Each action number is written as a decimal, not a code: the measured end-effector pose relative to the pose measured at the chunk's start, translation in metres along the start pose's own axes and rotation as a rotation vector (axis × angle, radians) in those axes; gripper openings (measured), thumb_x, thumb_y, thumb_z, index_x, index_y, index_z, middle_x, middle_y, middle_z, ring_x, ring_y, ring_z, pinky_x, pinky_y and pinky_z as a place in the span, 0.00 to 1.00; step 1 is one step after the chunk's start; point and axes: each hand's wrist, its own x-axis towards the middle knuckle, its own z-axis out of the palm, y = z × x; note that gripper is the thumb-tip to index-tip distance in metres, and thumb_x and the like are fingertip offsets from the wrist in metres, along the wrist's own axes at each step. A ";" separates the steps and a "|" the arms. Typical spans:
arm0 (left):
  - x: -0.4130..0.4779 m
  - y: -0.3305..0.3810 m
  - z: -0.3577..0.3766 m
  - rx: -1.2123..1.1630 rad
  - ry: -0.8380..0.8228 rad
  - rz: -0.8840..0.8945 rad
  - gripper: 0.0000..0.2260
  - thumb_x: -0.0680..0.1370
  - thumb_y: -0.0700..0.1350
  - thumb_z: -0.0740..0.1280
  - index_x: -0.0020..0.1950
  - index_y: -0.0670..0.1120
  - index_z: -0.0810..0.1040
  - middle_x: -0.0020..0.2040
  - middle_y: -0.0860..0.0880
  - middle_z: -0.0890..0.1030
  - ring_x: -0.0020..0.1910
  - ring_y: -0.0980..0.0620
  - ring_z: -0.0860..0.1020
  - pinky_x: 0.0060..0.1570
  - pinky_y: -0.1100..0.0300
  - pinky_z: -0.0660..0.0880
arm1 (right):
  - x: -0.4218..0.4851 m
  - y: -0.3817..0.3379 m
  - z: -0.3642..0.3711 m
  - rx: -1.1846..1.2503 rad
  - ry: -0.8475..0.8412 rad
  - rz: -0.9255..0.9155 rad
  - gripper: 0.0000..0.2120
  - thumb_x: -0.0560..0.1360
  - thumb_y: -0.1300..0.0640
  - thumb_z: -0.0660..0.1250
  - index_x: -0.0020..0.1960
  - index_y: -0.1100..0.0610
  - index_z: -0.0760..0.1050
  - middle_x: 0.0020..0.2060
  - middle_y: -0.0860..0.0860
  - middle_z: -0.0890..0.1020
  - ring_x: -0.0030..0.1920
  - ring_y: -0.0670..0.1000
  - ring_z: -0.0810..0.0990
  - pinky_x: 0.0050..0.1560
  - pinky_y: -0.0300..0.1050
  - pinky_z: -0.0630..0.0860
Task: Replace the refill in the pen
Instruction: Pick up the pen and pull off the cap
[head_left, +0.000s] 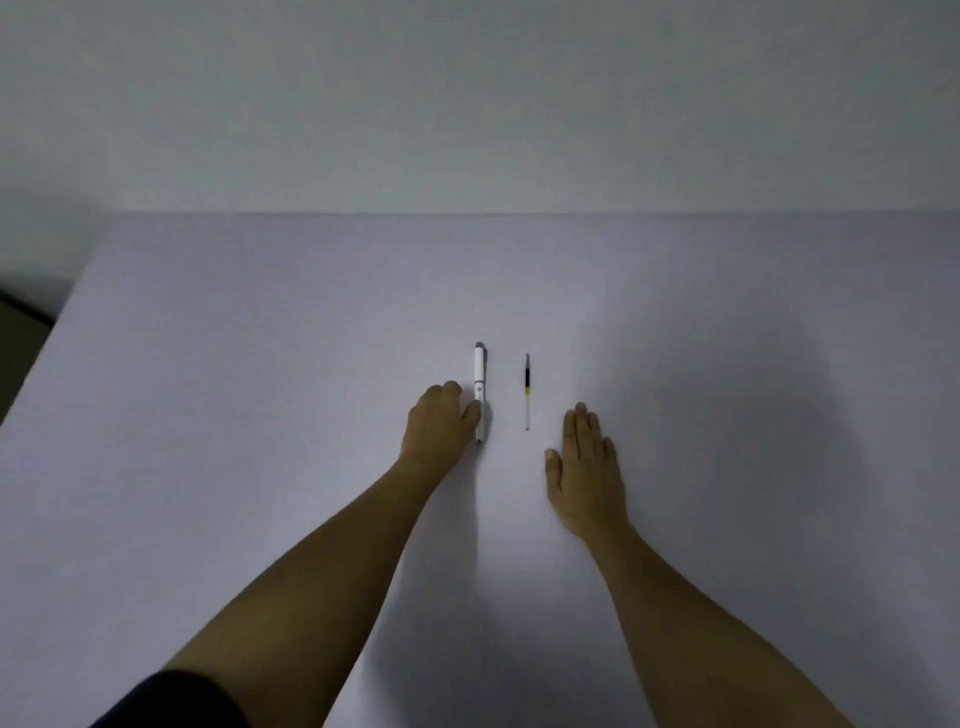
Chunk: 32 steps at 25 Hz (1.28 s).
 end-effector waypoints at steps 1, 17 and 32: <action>0.005 0.003 0.002 -0.005 0.015 -0.017 0.13 0.78 0.47 0.62 0.49 0.37 0.73 0.46 0.37 0.78 0.45 0.39 0.76 0.40 0.55 0.66 | 0.001 0.000 0.002 -0.008 0.034 0.009 0.28 0.80 0.51 0.50 0.76 0.61 0.48 0.77 0.57 0.51 0.77 0.55 0.49 0.75 0.51 0.49; 0.027 0.015 0.007 -0.008 0.078 -0.111 0.09 0.76 0.43 0.62 0.38 0.41 0.68 0.35 0.43 0.72 0.32 0.44 0.69 0.29 0.57 0.62 | 0.006 0.003 0.006 -0.011 0.037 -0.001 0.28 0.80 0.51 0.49 0.76 0.60 0.46 0.78 0.55 0.49 0.77 0.53 0.47 0.76 0.50 0.45; -0.049 -0.032 -0.040 -0.104 -0.055 0.449 0.08 0.79 0.45 0.62 0.56 0.46 0.76 0.40 0.53 0.75 0.36 0.56 0.71 0.36 0.65 0.66 | 0.007 -0.052 -0.083 0.863 0.026 -0.118 0.04 0.73 0.54 0.69 0.44 0.45 0.79 0.35 0.40 0.82 0.37 0.45 0.81 0.38 0.28 0.73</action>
